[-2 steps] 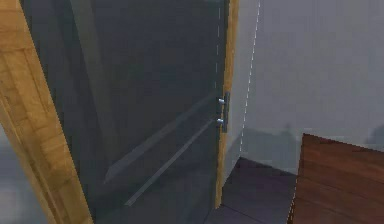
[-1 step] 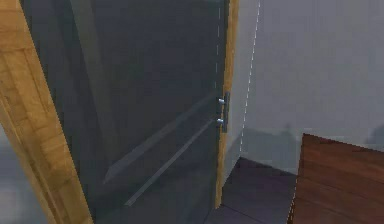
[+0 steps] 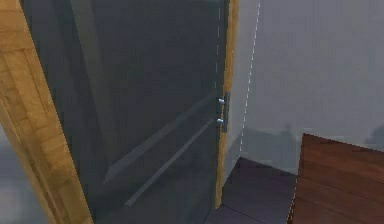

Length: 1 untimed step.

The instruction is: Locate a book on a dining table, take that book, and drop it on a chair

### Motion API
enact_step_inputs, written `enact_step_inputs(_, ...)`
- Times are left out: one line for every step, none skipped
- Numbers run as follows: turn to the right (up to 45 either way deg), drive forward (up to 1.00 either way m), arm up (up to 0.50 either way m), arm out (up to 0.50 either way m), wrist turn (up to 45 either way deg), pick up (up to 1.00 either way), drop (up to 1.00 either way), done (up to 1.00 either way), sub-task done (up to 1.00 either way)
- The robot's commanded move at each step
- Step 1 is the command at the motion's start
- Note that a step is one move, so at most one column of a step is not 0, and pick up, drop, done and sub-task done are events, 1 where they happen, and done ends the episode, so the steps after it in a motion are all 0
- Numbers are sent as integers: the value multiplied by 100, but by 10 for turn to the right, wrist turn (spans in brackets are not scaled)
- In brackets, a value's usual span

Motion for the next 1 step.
enact_step_inputs(0, 0, 0, 0, 0, 0, 0, 100, 0)
